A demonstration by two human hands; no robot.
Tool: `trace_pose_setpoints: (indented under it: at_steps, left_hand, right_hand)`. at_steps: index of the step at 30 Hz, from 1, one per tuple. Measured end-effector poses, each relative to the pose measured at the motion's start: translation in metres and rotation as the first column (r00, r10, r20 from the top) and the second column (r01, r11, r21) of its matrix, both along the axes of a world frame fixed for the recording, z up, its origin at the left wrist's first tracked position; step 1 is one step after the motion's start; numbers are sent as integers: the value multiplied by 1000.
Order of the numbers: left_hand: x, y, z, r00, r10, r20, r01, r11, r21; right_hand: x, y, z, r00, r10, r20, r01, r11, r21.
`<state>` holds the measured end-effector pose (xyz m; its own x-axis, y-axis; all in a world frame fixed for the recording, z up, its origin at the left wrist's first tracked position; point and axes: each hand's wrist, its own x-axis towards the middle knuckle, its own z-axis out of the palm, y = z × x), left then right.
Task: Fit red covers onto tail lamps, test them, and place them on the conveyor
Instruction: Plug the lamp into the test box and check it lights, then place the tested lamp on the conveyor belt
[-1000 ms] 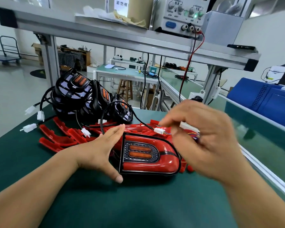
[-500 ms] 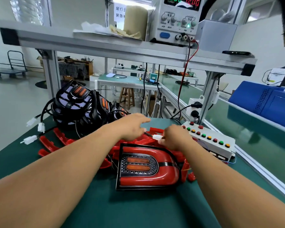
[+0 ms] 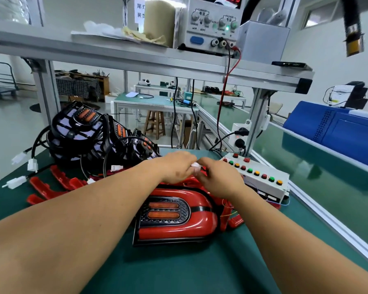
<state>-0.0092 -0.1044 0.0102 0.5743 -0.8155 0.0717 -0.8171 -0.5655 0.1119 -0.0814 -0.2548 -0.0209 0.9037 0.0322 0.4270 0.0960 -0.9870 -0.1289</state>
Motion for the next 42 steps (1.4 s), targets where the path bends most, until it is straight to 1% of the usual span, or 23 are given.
trace_pose_setpoints:
  at_steps: [5, 9, 11, 12, 14, 16, 17, 18, 20, 21, 23, 25, 27, 28, 30, 31, 33, 35, 36, 37, 39, 40, 42]
  left_hand:
    - [5, 10, 3, 996, 69, 55, -68, 998, -18]
    - [3, 12, 5, 985, 102, 140, -102, 995, -9]
    - [2, 13, 10, 984, 81, 158, -77, 997, -31]
    - [0, 14, 15, 988, 56, 144, -46, 997, -67]
    - [-3, 18, 29, 992, 0, 129, 22, 984, -174]
    - [-11, 22, 48, 985, -18, 169, 66, 956, -286]
    - [-16, 24, 58, 983, -11, 186, 76, 934, -350]
    - [-22, 26, 67, 984, -3, 178, 80, 900, -427]
    - [-35, 33, 84, 993, -28, 117, 95, 787, -610]
    - [-43, 37, 91, 994, -52, 92, 101, 718, -688]
    - [-57, 45, 101, 993, -101, 55, 103, 579, -809]
    - [-69, 56, 104, 973, -224, -55, 37, 385, -922]
    - [-74, 70, 101, 888, -427, -172, -121, 144, -982]
    - [-74, 80, 97, 830, -524, -193, -208, 31, -978]
    - [-70, 102, 86, 736, -651, -183, -367, -157, -917]
    - [-66, 113, 77, 703, -688, -179, -450, -235, -862]
    - [-59, 132, 58, 663, -721, -201, -616, -372, -695]
    - [-50, 145, 34, 642, -727, -244, -724, -470, -505]
    - [-46, 149, 22, 635, -722, -274, -752, -497, -433]
    - [-43, 151, 11, 628, -713, -311, -770, -510, -383]
    - [-39, 152, -10, 620, -672, -405, -784, -515, -346]
    - [-39, 150, -18, 623, -636, -456, -782, -514, -352]
    - [-42, 140, -28, 629, -559, -541, -776, -499, -386]
  right_hand:
    - [-1, -7, 0, 999, -21, -35, 20, 999, -25]
    - [1, -12, -1, 989, -134, -67, 128, 988, -88]
    - [0, -12, 3, 981, -176, -82, 164, 977, -133]
    - [-1, -11, 5, 981, -182, -70, 171, 976, -137]
    - [-7, -6, 10, 992, -127, -24, 126, 991, -45]
    - [-16, 2, 15, 1000, 12, -13, -10, 992, 125]
    - [-23, 8, 16, 994, 95, -58, -82, 977, 197]
    - [-29, 14, 17, 975, 172, -138, -136, 962, 236]
    - [-36, 25, 13, 909, 271, -316, -193, 947, 256]
    - [-37, 28, 10, 884, 280, -373, -188, 946, 265]
    - [-37, 33, 6, 886, 240, -397, -144, 956, 256]
    - [-36, 36, 6, 902, 173, -396, -90, 971, 220]
    - [-36, 38, 5, 902, 149, -406, -64, 974, 216]
    - [-37, 39, 4, 904, 150, -401, -60, 972, 228]
    - [-39, 39, 2, 918, 175, -357, -72, 956, 285]
    - [-40, 39, 1, 924, 196, -328, -86, 943, 322]
    - [-43, 37, -1, 931, 251, -266, -129, 906, 404]
    - [-48, 35, -2, 935, 295, -197, -160, 847, 508]
    - [-50, 35, -3, 938, 305, -166, -166, 813, 558]
    - [-52, 34, -4, 941, 312, -129, -176, 780, 600]
    - [-55, 36, -6, 939, 342, -34, -227, 692, 686]
    - [-56, 38, -7, 934, 357, 22, -253, 616, 746]
    - [-58, 45, -7, 925, 358, 128, -274, 392, 878]
